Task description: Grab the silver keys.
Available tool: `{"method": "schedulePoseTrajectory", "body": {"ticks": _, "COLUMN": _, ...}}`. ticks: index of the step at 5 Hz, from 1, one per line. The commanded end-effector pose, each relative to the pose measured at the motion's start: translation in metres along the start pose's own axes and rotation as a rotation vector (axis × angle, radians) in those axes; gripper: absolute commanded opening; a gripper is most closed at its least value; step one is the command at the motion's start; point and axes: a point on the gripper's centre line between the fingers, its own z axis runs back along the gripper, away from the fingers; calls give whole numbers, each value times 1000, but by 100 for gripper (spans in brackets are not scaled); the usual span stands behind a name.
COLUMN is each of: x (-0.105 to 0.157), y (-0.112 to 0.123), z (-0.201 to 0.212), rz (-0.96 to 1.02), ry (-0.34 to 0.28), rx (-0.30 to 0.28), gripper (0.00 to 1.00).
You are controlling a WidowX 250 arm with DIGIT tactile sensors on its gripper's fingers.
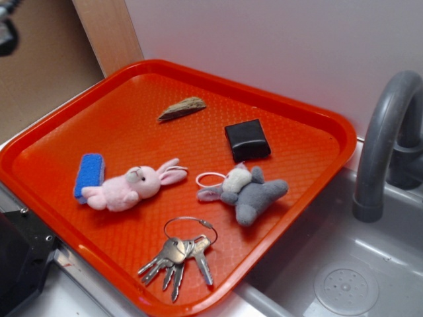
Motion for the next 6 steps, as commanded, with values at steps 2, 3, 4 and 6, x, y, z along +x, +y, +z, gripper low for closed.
{"method": "schedulePoseTrajectory", "body": {"ticks": 2, "x": 23, "y": -91, "z": -50, "rz": -516, "ry": -99, "rx": 102, "gripper": 100}}
{"method": "schedulePoseTrajectory", "body": {"ticks": 3, "x": 22, "y": -99, "z": -100, "rz": -517, "ry": -90, "rx": 109, "gripper": 100}}
{"method": "schedulePoseTrajectory", "body": {"ticks": 4, "x": 24, "y": -102, "z": -122, "rz": -499, "ry": -124, "rx": 126, "gripper": 100}}
{"method": "schedulePoseTrajectory", "body": {"ticks": 6, "x": 26, "y": -115, "z": -160, "rz": -517, "ry": -71, "rx": 49, "gripper": 100}}
